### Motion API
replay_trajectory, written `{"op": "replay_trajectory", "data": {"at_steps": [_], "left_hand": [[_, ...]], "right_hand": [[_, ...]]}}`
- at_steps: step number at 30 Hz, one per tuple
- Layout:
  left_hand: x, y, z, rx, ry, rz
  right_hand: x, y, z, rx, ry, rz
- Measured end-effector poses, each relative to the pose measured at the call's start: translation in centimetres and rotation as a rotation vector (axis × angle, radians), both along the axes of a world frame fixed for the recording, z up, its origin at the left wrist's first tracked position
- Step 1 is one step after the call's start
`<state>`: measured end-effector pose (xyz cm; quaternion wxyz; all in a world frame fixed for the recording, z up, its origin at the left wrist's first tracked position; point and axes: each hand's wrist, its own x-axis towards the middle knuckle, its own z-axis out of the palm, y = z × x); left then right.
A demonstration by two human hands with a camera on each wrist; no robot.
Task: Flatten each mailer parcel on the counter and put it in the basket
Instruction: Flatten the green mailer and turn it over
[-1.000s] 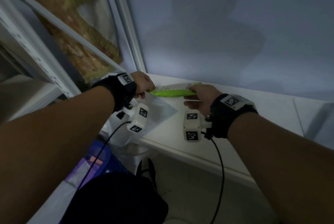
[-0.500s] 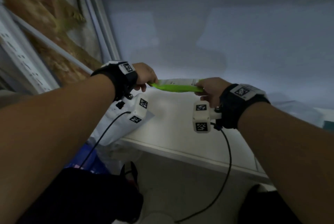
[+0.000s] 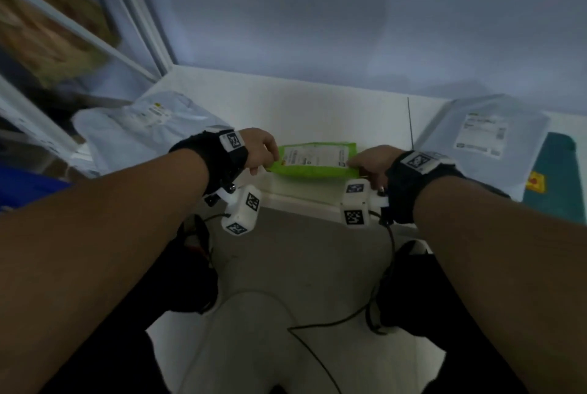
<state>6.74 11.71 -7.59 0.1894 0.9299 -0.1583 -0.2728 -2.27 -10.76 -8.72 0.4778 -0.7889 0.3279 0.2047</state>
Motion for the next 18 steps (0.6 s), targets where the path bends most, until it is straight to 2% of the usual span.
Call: {"op": "replay_trajectory", "data": {"at_steps": [4, 6, 8, 10, 13, 18], "left_hand": [[0.1, -0.1, -1.3, 0.023, 0.004, 0.004], [0.3, -0.1, -1.5, 0.102, -0.074, -0.02], [0.6, -0.2, -1.6, 0.129, -0.174, -0.017], [0.7, -0.7, -1.8, 0.107, -0.235, -0.002], [0.6, -2.2, -2.5, 0.1, -0.259, -0.019], [0.6, -6.0, -5.4, 0.172, -0.283, -0.19]], "right_hand": [[-0.6, 0.0, -0.5, 0.031, 0.042, -0.066], [-1.1, -0.2, -0.6, -0.005, 0.023, -0.09], [-0.9, -0.8, -0.8, -0.122, -0.019, -0.034], [-0.3, -0.9, -0.8, -0.19, -0.12, -0.072], [0.9, 1.1, -1.0, -0.372, -0.216, -0.095], [3.1, 4.9, -3.0, -0.41, -0.223, 0.124]]}}
